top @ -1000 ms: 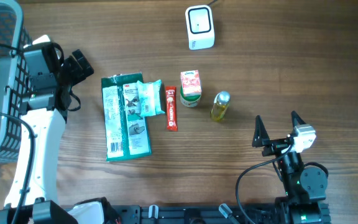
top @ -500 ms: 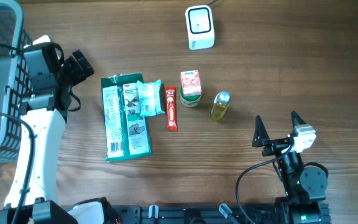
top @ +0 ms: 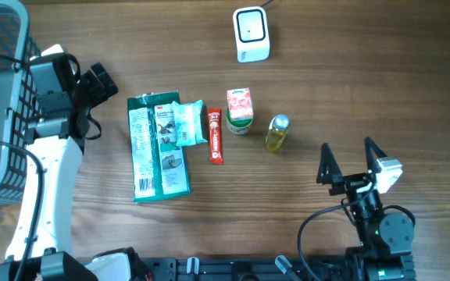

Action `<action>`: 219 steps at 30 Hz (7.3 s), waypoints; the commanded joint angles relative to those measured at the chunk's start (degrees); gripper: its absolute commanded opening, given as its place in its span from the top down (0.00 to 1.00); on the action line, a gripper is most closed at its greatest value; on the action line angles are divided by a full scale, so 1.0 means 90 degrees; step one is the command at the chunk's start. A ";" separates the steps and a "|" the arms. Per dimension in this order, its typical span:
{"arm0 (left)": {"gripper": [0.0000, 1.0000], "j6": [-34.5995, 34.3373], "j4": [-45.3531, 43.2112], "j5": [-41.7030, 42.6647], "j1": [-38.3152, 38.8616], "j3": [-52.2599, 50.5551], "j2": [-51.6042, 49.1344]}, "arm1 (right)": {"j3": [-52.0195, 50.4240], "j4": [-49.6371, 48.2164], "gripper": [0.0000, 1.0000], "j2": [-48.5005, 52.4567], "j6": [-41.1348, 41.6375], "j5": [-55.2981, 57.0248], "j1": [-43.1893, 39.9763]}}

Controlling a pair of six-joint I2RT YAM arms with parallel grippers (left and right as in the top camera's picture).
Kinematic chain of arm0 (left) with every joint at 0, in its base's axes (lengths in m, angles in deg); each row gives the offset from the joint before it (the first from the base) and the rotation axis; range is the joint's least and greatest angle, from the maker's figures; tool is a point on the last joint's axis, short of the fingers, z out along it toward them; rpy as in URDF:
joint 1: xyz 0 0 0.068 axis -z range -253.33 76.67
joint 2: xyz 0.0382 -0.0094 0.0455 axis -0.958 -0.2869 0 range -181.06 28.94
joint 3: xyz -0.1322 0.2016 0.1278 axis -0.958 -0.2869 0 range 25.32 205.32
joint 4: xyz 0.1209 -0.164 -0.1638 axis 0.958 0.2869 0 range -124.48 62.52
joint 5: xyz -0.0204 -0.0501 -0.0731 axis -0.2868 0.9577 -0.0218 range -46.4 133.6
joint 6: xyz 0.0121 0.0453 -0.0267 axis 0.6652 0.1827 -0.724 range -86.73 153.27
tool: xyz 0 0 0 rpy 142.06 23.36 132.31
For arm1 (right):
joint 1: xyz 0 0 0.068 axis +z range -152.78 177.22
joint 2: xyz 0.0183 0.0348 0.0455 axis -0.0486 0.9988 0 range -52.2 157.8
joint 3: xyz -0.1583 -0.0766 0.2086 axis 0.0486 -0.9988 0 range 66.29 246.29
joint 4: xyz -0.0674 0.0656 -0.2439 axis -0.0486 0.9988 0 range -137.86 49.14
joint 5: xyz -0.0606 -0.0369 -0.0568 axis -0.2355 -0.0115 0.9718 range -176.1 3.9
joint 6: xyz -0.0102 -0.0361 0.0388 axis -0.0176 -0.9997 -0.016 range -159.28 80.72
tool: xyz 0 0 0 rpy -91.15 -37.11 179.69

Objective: Scan the item barcode
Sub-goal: 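Move the right gripper over the table toward the yellow oil bottle, then lower the right gripper around the oil bottle neck and close, then lift the oil bottle and hold it up to the scanner window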

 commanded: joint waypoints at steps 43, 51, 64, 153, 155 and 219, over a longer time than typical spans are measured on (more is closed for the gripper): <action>0.00 0.0102 -0.0017 -0.0085 -0.0017 0.0070 0.0056 | 0.9955 0.8378 0.33 1.1701 0.2759 0.0403 0.2217; 0.00 0.0100 -0.0017 -0.0085 -0.0017 0.0070 0.0056 | 0.9955 0.8422 0.46 1.1696 0.2574 0.0406 0.2217; 0.00 0.0102 -0.0017 -0.0085 -0.0017 0.0070 0.0056 | 1.0061 0.8330 0.55 1.1676 0.0457 0.0549 0.2210; 0.00 0.0100 -0.0017 -0.0085 -0.0017 0.0070 0.0056 | 0.9590 0.7674 0.37 1.1516 0.1600 0.0503 0.2210; 0.00 0.0102 -0.0017 -0.0085 -0.0017 0.0070 0.0056 | 0.9622 0.7674 0.36 1.1509 0.1620 0.0500 0.2210; 0.00 0.0100 -0.0017 -0.0085 -0.0017 0.0070 0.0056 | 0.9993 0.9792 0.88 1.0258 -0.4801 -0.7172 -0.0678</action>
